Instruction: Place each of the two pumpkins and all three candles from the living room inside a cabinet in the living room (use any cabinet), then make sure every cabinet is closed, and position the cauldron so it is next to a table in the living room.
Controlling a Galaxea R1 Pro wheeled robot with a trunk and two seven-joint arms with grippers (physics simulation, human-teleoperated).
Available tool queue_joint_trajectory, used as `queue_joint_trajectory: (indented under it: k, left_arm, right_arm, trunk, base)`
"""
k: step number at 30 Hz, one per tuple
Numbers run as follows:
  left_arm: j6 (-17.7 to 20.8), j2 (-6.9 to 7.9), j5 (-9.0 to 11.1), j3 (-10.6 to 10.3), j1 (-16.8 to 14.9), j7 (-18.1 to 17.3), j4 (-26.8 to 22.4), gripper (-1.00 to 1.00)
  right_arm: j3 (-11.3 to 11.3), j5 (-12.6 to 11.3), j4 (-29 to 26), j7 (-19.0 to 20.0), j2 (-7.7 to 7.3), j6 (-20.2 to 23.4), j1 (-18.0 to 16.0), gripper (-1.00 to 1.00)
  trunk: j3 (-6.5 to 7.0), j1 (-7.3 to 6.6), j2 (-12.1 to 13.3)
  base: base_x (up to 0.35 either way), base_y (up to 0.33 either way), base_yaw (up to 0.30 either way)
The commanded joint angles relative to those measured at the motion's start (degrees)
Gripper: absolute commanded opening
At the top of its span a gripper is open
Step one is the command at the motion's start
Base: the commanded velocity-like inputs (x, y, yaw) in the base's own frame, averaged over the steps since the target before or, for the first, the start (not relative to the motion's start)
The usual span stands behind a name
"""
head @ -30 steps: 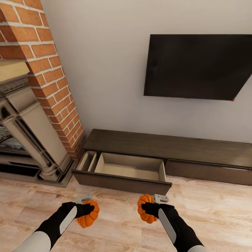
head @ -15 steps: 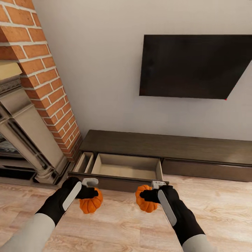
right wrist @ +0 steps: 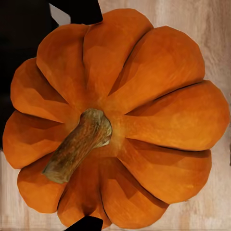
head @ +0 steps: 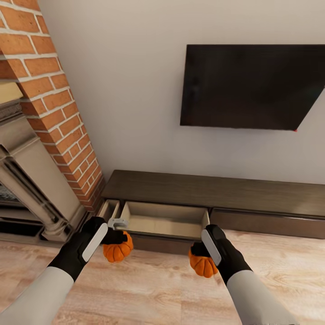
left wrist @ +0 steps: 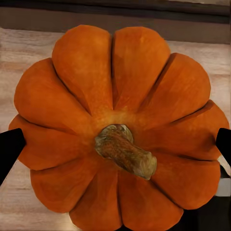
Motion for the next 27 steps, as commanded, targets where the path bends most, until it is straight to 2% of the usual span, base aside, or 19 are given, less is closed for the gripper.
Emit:
queue_joint_trajectory:
  k: [1,11,17,19,24,27]
  left_arm:
    - [0.1,0.05,0.7,-0.3,0.0,0.8,-0.3,-1.0]
    - [0.1,0.03,0.7,-0.5,0.0,1.2,-0.8,-1.0]
    - [0.1,0.03,0.7,-0.5,0.0,1.1,-0.8,-1.0]
    - [0.1,0.02,0.7,-0.6,0.0,1.1,-0.8,-1.0]
    - [0.1,0.01,0.7,-0.6,0.0,1.1,-0.8,-1.0]
    - [0.1,0.01,0.7,-0.6,0.0,1.1,-0.7,-1.0]
  right_arm:
    - [0.1,-0.6,0.3,-0.6,0.01,0.1,-0.2,-1.0]
    - [0.0,-0.7,0.8,-0.6,0.06,0.1,-0.4,-1.0]
    - [0.1,-0.9,0.2,-0.3,0.15,0.1,-0.4,-1.0]
    - [0.0,-1.4,0.0,-0.3,0.13,0.1,-0.4,-1.0]
    - [0.0,-5.5,-0.1,-0.3,-0.03,0.1,-0.4,-1.0]
    - [0.0,-6.2,-0.1,-0.4,-0.08,0.1,-0.4,-1.0]
  trunk:
    - [-0.1,0.06,-0.1]
    - [-0.1,0.06,-0.1]
    - [-0.1,0.06,-0.1]
    - [-0.07,0.06,-0.1]
    - [0.08,0.06,-0.1]
    - [0.2,0.06,-0.1]
  base:
    - [0.311,0.0,0.0]
    - [0.317,-0.017,0.0]
    - [0.119,-0.022,-0.022]
    - [0.023,-0.004,-0.168]
    - [0.007,-0.001,-0.243]
    - [0.002,0.0,-0.265]
